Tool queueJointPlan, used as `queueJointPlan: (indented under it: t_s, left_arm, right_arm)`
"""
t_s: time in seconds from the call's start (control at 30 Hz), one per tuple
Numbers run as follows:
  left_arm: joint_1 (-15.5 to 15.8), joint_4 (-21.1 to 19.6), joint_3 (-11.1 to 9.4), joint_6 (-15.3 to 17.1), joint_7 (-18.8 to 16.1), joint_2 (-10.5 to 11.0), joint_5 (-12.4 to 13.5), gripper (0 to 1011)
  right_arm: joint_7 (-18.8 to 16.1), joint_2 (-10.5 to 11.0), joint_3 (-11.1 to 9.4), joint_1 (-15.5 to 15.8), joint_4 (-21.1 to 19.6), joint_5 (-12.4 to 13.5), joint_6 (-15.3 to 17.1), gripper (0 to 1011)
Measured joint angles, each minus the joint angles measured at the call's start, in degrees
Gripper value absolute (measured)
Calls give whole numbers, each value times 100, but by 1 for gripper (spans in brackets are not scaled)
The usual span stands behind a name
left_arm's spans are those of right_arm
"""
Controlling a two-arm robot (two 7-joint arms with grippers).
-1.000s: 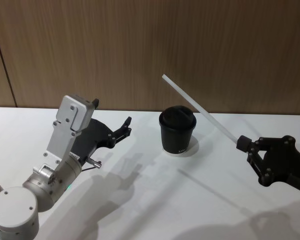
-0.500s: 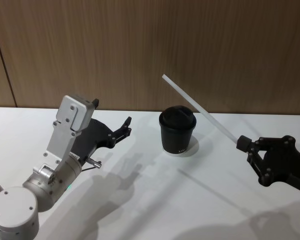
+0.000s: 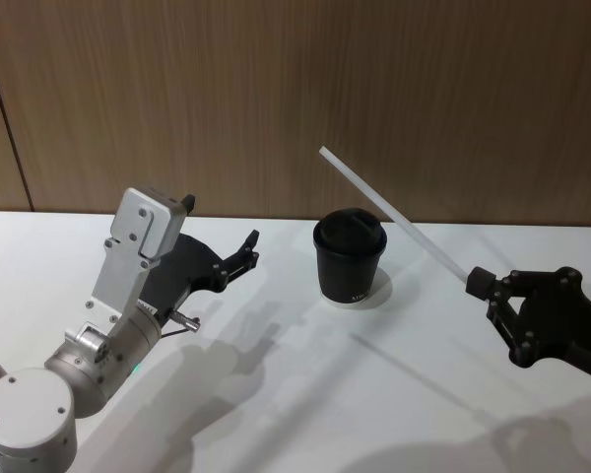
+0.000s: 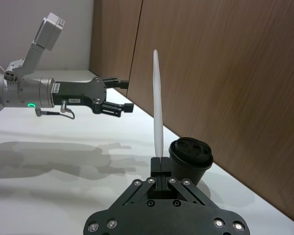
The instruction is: Pick up the straw with one hand, pass it to the other hand, and insert it into the cup.
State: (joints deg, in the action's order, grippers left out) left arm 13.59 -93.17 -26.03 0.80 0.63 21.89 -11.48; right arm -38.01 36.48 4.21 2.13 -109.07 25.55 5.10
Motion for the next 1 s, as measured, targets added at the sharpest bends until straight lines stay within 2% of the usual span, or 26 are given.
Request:
queueJointPlan:
  t_s: [1.0]
  left_arm:
    - [0, 0, 0, 0, 0, 0, 0, 1003]
  right_arm:
    - [0, 0, 0, 0, 0, 0, 0, 0]
